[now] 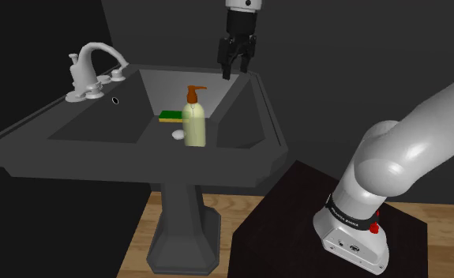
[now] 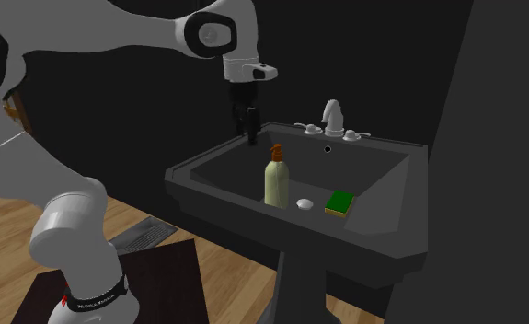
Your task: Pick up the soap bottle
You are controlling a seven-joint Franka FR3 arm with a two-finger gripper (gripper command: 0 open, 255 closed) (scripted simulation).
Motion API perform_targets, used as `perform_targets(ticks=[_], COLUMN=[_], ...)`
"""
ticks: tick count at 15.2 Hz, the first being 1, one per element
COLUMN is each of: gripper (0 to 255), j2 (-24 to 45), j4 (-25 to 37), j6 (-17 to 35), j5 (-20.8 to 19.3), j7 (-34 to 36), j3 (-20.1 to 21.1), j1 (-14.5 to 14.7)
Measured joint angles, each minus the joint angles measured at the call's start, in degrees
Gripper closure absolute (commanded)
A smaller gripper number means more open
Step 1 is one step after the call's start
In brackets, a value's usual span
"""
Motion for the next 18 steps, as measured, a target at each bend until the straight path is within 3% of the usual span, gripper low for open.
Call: perform_targets(ticks=[10,18], gripper=[0,0], j2=[23.2,25.9], j4=[18.4,15.8], j6=[1.3,6.3], j5=[-2.1,-2.5], j7=[4.3,4.9], j3=[4.0,4.4], j1=[1.4,1.7])
